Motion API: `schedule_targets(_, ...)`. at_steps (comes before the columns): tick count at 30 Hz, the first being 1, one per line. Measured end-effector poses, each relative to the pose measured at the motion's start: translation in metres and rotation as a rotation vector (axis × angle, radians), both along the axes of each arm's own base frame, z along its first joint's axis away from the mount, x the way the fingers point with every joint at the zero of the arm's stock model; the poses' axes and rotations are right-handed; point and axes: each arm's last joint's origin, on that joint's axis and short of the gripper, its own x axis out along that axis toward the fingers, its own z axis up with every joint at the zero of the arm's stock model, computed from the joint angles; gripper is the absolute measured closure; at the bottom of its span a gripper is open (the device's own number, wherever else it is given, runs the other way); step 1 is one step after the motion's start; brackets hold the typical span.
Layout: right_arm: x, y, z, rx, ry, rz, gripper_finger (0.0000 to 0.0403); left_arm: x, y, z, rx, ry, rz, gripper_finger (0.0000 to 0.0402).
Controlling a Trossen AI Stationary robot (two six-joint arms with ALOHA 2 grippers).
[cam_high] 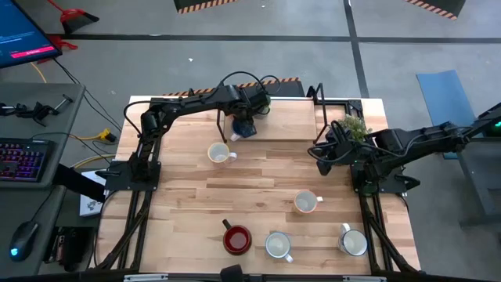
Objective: Place coffee mugs
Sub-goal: Put the blue mug on the shelf
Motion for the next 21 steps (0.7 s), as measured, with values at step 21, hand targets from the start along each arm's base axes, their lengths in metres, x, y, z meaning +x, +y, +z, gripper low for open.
schedule_targets(21, 0.0001, 0.0007, -0.0003, 0.016, 0.007, 0.022, 0.0288, 0.0019, 0.0071, 0.0024, 0.105, -0.012, 0.035, 0.0284)
